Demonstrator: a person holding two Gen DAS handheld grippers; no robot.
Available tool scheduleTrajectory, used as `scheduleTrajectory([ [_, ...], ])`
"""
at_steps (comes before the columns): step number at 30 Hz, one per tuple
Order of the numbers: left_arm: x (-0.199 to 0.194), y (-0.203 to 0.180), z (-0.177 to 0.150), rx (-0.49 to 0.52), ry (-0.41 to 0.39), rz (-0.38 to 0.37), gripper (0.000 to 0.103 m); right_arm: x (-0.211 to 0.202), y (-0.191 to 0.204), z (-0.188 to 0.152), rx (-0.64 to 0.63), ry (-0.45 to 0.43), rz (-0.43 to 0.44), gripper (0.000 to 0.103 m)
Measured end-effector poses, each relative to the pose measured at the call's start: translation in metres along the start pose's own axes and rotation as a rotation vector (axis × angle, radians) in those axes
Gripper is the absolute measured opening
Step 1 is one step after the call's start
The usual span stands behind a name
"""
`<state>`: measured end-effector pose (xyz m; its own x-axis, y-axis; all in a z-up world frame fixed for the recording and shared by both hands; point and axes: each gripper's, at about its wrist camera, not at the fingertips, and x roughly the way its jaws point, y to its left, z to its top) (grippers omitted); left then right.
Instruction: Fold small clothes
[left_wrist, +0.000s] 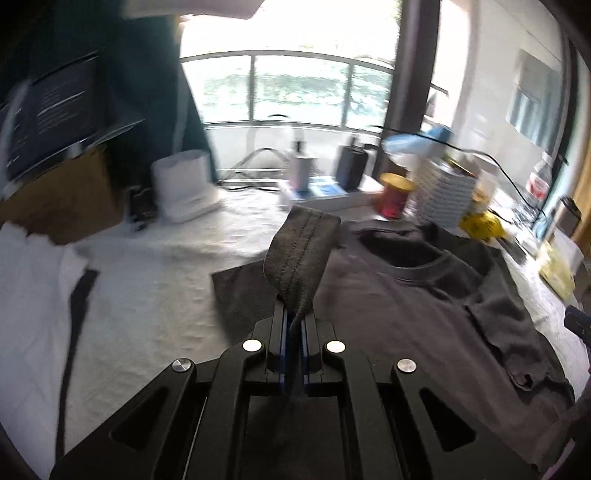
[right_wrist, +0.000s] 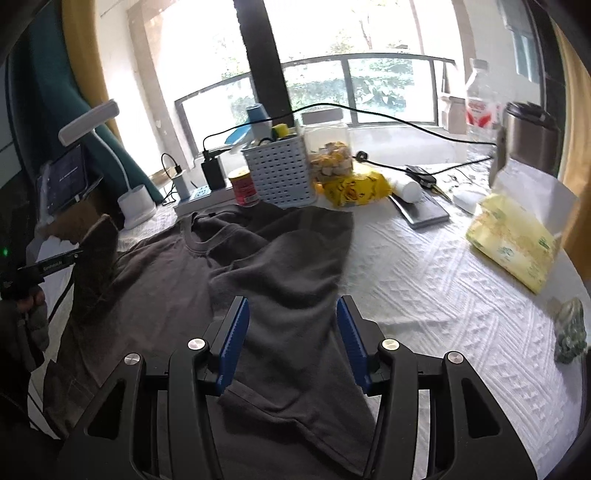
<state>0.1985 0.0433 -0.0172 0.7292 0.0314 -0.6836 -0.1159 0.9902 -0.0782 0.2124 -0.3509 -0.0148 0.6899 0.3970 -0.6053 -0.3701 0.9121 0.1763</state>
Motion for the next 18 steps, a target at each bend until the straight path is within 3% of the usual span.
scheduleTrajectory([
  [8,0.046,-0.059,-0.016,0.135,0.184,-0.041,0.006,-0.012,-0.023,-0.019,0.049,0.01,-0.01,0.052],
  [12,0.048,-0.067,-0.029,0.122,0.262,-0.143,0.027,-0.018,-0.029,-0.023,0.067,0.007,-0.025,0.052],
  [15,0.038,-0.068,-0.037,0.104,0.289,-0.208,0.027,-0.021,-0.03,-0.024,0.073,0.004,-0.027,0.052],
  [18,0.016,-0.057,-0.041,0.082,0.265,-0.214,0.027,-0.022,-0.025,-0.025,0.065,0.005,-0.018,0.052],
])
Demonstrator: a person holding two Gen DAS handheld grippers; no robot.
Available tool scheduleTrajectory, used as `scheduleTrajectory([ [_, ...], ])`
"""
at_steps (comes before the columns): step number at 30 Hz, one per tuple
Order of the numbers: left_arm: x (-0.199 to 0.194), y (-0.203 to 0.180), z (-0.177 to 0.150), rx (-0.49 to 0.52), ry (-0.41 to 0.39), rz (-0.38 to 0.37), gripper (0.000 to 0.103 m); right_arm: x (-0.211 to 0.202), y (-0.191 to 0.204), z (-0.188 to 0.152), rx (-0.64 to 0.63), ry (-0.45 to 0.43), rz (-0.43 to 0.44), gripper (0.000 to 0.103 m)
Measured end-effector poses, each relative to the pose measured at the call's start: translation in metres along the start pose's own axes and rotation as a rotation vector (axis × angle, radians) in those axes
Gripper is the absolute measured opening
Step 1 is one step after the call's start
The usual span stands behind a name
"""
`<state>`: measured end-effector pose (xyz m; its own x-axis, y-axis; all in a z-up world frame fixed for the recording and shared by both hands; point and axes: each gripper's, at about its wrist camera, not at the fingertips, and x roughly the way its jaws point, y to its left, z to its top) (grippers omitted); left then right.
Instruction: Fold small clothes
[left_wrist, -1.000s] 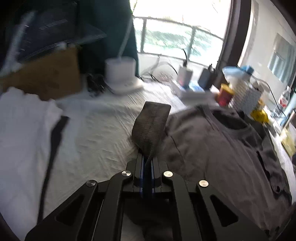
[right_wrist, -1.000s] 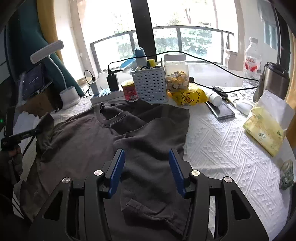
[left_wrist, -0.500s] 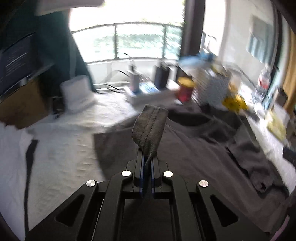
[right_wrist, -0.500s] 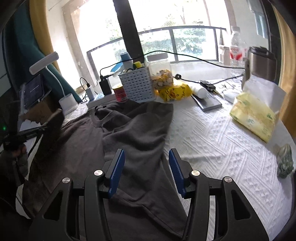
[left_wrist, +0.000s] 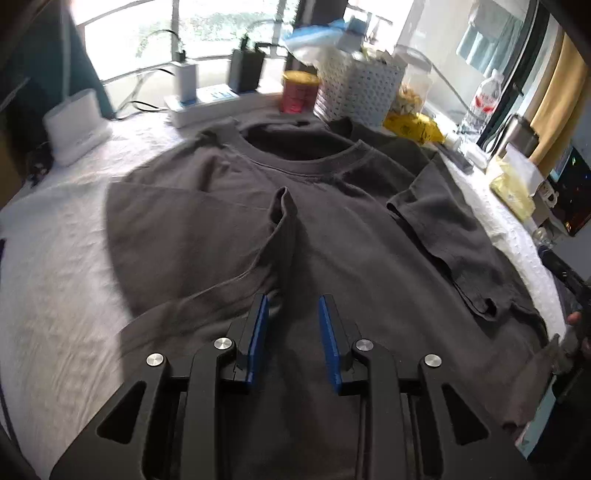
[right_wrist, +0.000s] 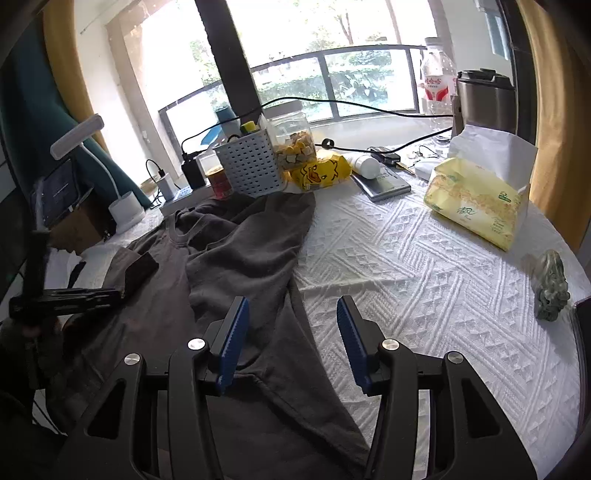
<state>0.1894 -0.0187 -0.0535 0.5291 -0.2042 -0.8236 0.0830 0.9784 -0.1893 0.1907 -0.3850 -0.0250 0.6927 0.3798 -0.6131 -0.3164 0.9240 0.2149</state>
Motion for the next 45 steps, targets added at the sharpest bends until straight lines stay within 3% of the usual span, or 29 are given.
scheduleTrajectory([
  [2,-0.021,0.008,-0.007,-0.015,-0.039,0.009,0.028,0.002,0.006,-0.001,-0.009,0.006,0.009,0.052],
  [4,-0.041,0.023,-0.012,-0.031,-0.084,0.032,0.042,0.006,0.013,-0.002,-0.019,0.017,0.02,0.052],
  [5,-0.052,0.031,-0.016,-0.04,-0.111,0.056,0.057,0.007,0.016,-0.002,-0.024,0.021,0.025,0.052],
  [6,-0.055,0.038,-0.017,-0.046,-0.127,0.076,0.064,0.009,0.02,-0.002,-0.029,0.024,0.029,0.052],
  [9,-0.054,0.061,-0.019,-0.097,-0.132,0.111,0.064,0.012,0.033,-0.001,-0.049,0.033,0.045,0.052],
  [15,-0.021,0.075,-0.027,-0.131,-0.049,0.045,0.064,0.009,0.053,0.003,-0.079,0.033,0.051,0.052],
  [18,-0.016,0.067,-0.033,-0.105,-0.066,0.013,0.064,0.007,0.055,0.003,-0.083,0.034,0.04,0.052],
  [19,-0.017,0.062,-0.034,-0.084,-0.078,0.003,0.061,0.006,0.054,0.002,-0.081,0.035,0.032,0.052],
  [21,-0.018,0.054,-0.036,-0.051,-0.081,-0.001,0.039,0.004,0.051,0.001,-0.077,0.036,0.021,0.052],
  [22,-0.02,0.05,-0.036,-0.033,-0.087,0.0,0.037,0.003,0.049,0.0,-0.072,0.036,0.014,0.052],
  [24,-0.024,0.036,-0.04,0.035,-0.101,0.029,0.021,0.001,0.047,0.0,-0.066,0.034,0.006,0.052],
  [25,-0.024,0.031,-0.041,0.064,-0.103,0.042,0.021,0.0,0.045,0.0,-0.065,0.032,0.002,0.052],
  [29,-0.029,0.005,-0.053,0.19,-0.098,0.047,0.021,0.0,0.044,-0.001,-0.067,0.037,-0.005,0.052],
  [32,-0.024,-0.009,-0.063,0.258,-0.045,0.008,0.021,0.005,0.043,-0.001,-0.079,0.053,-0.02,0.052],
  [35,-0.025,-0.02,-0.066,0.32,-0.037,0.076,0.021,0.007,0.038,0.0,-0.089,0.057,-0.07,0.052],
  [37,-0.035,-0.016,-0.061,0.297,-0.069,0.067,0.022,0.008,0.033,0.002,-0.08,0.055,-0.078,0.052],
  [39,-0.045,-0.005,-0.052,0.241,-0.118,0.072,0.042,0.01,0.031,0.004,-0.076,0.055,-0.083,0.052],
  [41,-0.05,0.014,-0.042,0.155,-0.163,0.088,0.051,0.014,0.03,0.005,-0.072,0.059,-0.082,0.052],
  [45,-0.04,0.054,-0.024,0.002,-0.154,0.1,0.051,0.021,0.035,0.006,-0.081,0.072,-0.068,0.052],
])
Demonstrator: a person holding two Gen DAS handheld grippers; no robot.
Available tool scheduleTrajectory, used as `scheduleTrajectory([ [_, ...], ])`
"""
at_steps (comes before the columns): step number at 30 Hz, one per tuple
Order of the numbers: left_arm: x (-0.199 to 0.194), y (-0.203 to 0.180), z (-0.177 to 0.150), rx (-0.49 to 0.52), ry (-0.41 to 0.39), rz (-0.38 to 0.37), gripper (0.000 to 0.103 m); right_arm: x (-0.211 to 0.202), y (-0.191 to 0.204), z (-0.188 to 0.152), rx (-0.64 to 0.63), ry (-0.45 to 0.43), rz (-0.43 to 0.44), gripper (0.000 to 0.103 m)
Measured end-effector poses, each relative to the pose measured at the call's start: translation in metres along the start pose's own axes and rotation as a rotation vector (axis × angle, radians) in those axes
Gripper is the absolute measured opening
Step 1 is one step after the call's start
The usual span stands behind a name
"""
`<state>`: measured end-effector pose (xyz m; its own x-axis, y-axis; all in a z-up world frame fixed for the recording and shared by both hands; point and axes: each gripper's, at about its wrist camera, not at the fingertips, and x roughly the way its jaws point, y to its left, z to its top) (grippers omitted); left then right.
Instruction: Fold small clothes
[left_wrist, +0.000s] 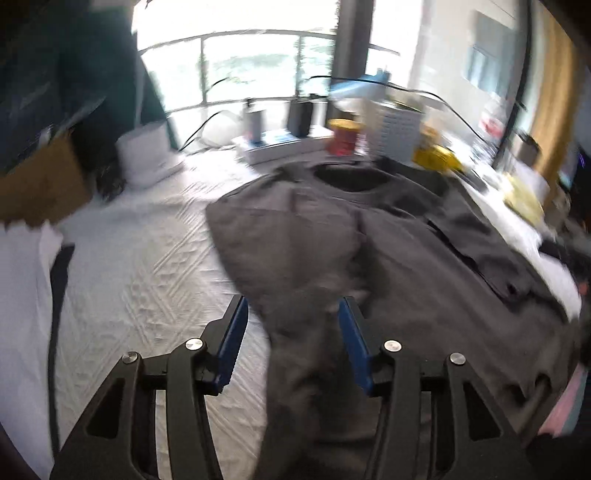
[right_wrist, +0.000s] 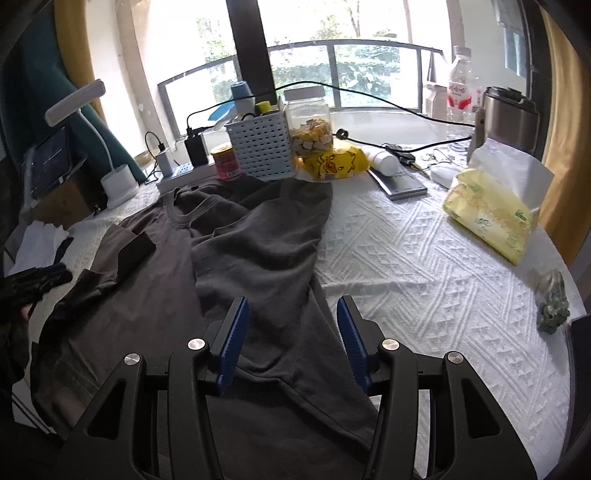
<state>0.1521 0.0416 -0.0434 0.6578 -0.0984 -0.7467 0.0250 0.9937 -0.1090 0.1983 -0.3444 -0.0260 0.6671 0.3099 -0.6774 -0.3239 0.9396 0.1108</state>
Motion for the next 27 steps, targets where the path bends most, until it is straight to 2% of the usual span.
scheduleTrajectory([
  [3,0.015,0.012,0.002,-0.037,0.04,-0.017,0.051,0.005,0.003,0.002,-0.004,0.006,0.007,0.052],
  [8,0.03,0.01,-0.006,-0.075,0.1,-0.11,0.049,0.009,0.005,0.004,0.001,0.009,0.013,0.052],
  [9,0.03,0.007,-0.008,-0.064,0.096,-0.129,0.029,0.009,0.005,0.003,0.001,0.011,0.013,0.052],
  [11,0.026,-0.002,-0.01,-0.018,0.098,-0.12,0.011,0.01,0.005,0.003,0.001,0.014,0.013,0.052],
  [15,0.014,-0.022,-0.012,0.076,0.07,-0.118,0.007,0.011,0.003,0.002,0.007,0.016,0.013,0.052],
  [17,0.008,-0.032,-0.013,0.138,0.053,-0.089,0.007,0.01,0.002,0.002,0.007,0.015,0.013,0.052],
  [20,0.001,-0.045,-0.016,0.217,0.019,0.009,0.007,0.01,0.001,0.001,0.01,0.015,0.015,0.052],
  [24,-0.006,-0.052,-0.017,0.242,-0.028,0.077,0.007,0.009,-0.002,-0.001,0.017,0.014,0.015,0.052],
  [27,-0.011,-0.053,-0.018,0.242,-0.048,0.095,0.007,0.008,-0.002,-0.003,0.019,0.013,0.015,0.052],
])
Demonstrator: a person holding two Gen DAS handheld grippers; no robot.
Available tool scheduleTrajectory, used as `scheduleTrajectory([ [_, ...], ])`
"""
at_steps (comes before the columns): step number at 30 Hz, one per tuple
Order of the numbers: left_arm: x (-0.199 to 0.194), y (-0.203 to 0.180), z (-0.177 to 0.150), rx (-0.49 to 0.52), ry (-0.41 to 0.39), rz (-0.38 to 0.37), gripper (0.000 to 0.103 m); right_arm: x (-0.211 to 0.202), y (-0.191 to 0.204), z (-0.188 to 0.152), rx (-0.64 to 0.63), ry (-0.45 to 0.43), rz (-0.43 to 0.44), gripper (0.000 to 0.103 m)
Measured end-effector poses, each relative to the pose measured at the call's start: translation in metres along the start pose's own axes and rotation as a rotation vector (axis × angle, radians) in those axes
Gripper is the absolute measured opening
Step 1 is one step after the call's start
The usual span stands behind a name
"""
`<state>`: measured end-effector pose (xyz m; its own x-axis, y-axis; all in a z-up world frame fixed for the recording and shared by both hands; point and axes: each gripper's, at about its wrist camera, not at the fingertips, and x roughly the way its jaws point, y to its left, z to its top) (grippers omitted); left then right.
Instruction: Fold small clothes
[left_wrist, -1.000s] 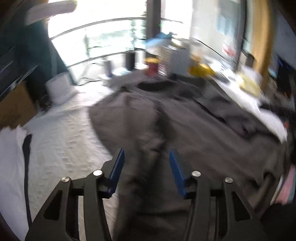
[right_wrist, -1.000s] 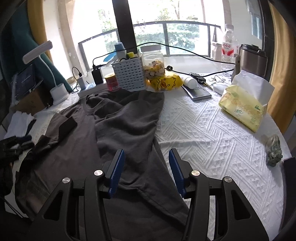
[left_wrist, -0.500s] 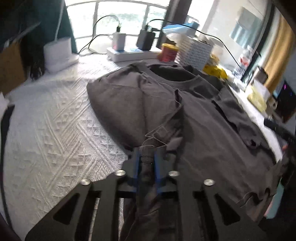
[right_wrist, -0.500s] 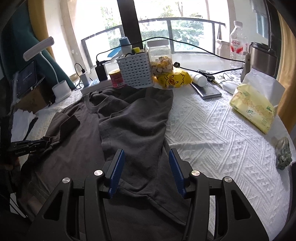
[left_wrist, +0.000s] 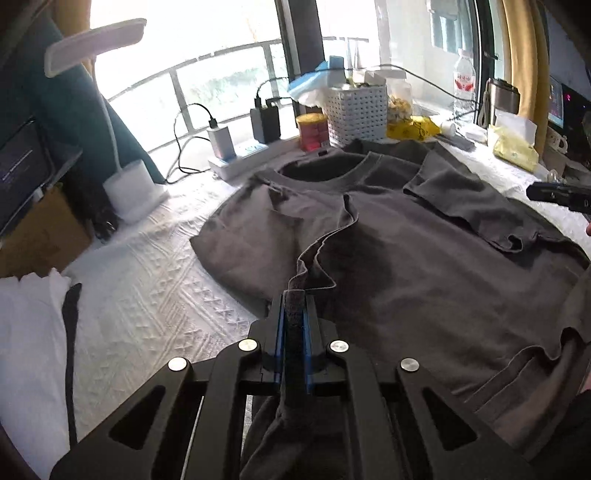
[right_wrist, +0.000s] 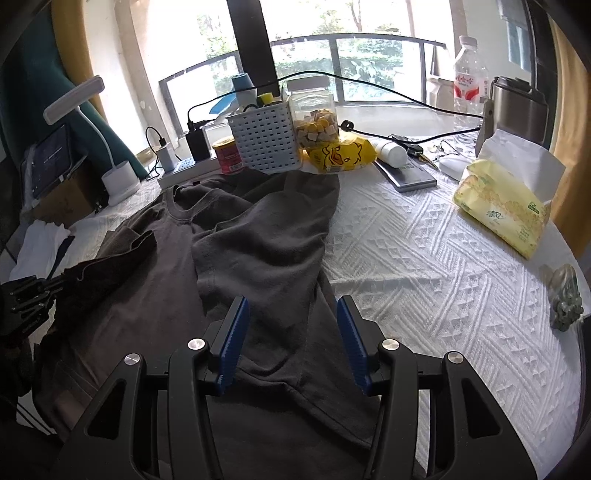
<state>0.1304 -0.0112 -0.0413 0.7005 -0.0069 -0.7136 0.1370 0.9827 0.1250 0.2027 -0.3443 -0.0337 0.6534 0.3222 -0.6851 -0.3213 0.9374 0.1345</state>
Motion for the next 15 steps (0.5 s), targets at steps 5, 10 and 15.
scheduleTrajectory([
  [5,-0.007,-0.015,-0.005,0.051,0.005,-0.076,0.007,-0.001,-0.002,-0.002,0.004,0.0,0.002,0.052],
  [10,-0.001,-0.041,-0.018,0.166,0.1,-0.229,0.008,0.007,-0.004,-0.006,0.0,0.033,0.004,0.052],
  [15,0.002,-0.038,-0.004,0.113,0.087,-0.293,0.038,0.014,0.0,-0.01,-0.026,0.059,0.004,0.052],
])
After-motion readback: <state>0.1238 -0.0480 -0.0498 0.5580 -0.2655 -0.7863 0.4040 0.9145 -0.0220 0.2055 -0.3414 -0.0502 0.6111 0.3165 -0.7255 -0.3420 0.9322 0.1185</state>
